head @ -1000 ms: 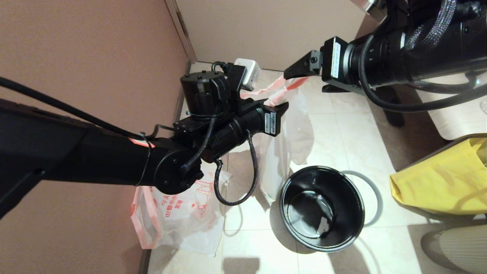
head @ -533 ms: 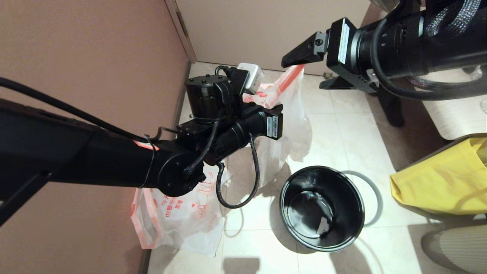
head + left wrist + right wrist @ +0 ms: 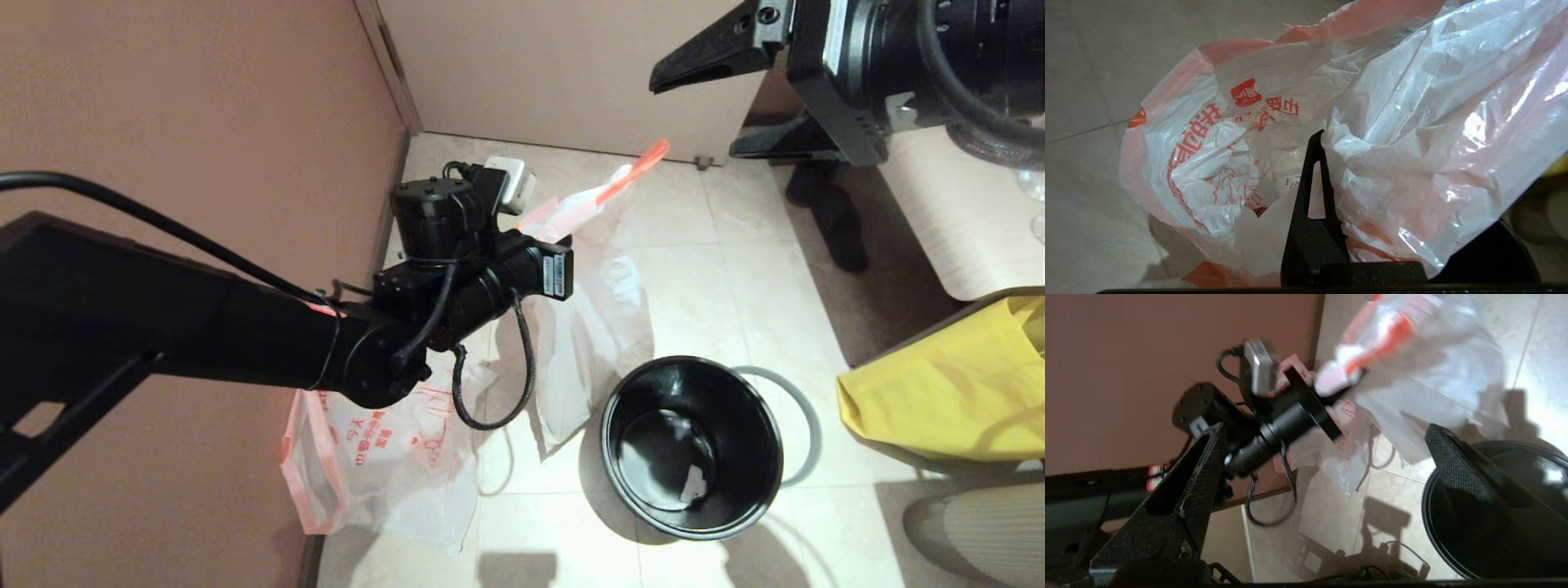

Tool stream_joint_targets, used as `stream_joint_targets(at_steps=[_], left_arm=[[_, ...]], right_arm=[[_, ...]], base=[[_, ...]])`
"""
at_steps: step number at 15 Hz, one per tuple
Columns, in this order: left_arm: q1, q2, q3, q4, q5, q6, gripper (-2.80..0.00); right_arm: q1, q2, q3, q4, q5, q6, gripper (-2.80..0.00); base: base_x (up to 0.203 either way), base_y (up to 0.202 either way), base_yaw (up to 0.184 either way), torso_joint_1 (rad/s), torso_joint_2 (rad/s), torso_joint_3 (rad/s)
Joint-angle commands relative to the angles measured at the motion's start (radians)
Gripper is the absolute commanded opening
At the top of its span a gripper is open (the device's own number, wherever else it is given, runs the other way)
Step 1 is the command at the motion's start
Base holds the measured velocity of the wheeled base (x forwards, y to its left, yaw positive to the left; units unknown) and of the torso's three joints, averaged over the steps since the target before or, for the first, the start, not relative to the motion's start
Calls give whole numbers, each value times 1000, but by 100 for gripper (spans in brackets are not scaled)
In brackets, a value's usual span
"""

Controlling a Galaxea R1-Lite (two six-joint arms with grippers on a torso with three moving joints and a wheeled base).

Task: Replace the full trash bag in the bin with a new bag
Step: Place the trash bag on the floor

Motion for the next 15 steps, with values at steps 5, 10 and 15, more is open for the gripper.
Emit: stream_joint_targets(at_steps=[5, 10, 15], left_arm=[[148, 34, -126, 3, 179, -43, -280], [219, 316, -513, -39, 400, 73, -280], [272, 531, -666, -178, 460, 330, -167]], right_arm=[[-122, -104, 144, 15, -7, 0, 0], [-219, -128, 267, 10, -65, 34, 0], [-251, -172, 418, -64, -63, 45, 0]], base=[[0, 0, 0, 0, 0, 0], [0, 0, 0, 0, 0, 0], [0, 0, 0, 0, 0, 0]])
